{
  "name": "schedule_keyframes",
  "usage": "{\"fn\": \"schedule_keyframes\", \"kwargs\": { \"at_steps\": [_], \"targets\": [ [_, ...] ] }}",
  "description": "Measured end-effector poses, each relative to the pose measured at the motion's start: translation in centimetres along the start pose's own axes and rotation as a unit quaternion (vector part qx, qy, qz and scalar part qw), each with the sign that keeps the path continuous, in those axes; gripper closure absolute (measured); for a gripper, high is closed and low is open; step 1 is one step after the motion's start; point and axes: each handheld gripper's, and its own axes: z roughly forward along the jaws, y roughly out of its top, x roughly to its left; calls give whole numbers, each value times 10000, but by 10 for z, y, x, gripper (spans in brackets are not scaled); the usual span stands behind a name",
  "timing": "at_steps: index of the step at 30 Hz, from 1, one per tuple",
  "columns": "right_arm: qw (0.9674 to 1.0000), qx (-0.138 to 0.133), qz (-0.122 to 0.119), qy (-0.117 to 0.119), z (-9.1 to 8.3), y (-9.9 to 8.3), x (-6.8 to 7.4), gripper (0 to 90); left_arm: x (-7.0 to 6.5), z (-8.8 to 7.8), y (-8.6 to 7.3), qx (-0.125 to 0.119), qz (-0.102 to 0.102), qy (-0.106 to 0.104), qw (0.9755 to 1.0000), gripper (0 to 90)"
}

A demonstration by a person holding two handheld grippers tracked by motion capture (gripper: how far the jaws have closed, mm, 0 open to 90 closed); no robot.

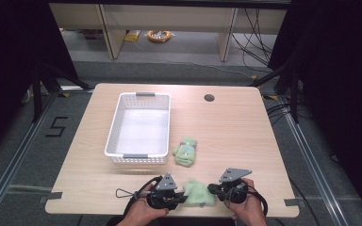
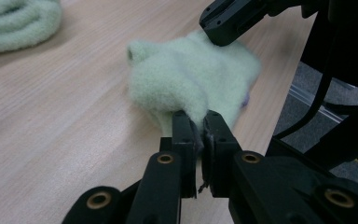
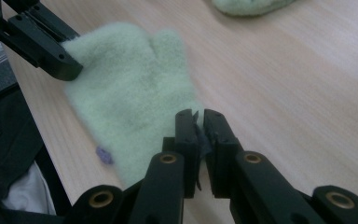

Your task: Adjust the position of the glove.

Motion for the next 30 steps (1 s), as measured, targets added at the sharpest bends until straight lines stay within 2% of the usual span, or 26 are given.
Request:
{"fn": "schedule_keyframes", "kwargs": {
  "at_steps": [2,3,6,9,11,13,14,17,18,19,21,22,23,24,25,26,28,30],
  "targets": [
    [10000,91,-25,-1,-2,2,0,853,1,-2,1,3,40,-4,10000,846],
    [10000,-8,-87,27,-3,7,0,855,2,-5,2,-20,75,5,10000,846],
    [9998,-70,-165,78,-5,17,0,857,3,-15,3,-124,-135,-68,9998,847],
    [9995,-142,-278,105,-3,27,1,858,8,-24,2,-175,-157,-60,9997,847],
    [9992,-124,-355,139,1,33,2,859,12,-27,0,-196,-272,-33,9994,847],
    [9992,-59,-346,195,3,36,2,859,15,-29,-2,-175,-301,-43,9994,846],
    [9991,-62,-332,240,10,40,2,859,18,-32,-5,-181,-418,-31,9990,846],
    [9987,20,-370,361,18,44,3,859,22,-36,-8,-149,-407,35,9991,845],
    [9987,53,-327,384,20,46,4,859,25,-39,-11,-152,-505,72,9986,844],
    [9986,36,-346,387,23,46,5,859,27,-40,-12,-129,-448,74,9989,843],
    [9987,19,-316,395,26,47,6,858,27,-40,-14,-127,-498,126,9986,842],
    [9987,61,-288,425,32,49,8,859,30,-39,-18,-22,-516,186,9985,840],
    [9987,61,-288,425,32,49,8,859,30,-39,-18,-22,-516,186,9985,838],
    [9987,97,-295,396,34,50,8,858,32,-38,-19,43,-456,259,9986,838],
    [9985,223,-287,410,35,50,8,858,32,-36,-20,-19,-504,211,9985,837],
    [9986,161,-279,418,38,49,8,858,33,-36,-20,5,-518,232,9984,836],
    [9981,334,-302,409,41,48,8,856,33,-36,-19,11,-511,241,9984,830],
    [9986,288,-190,395,43,45,8,855,33,-36,-20,61,-457,261,9986,821]
  ]
}}
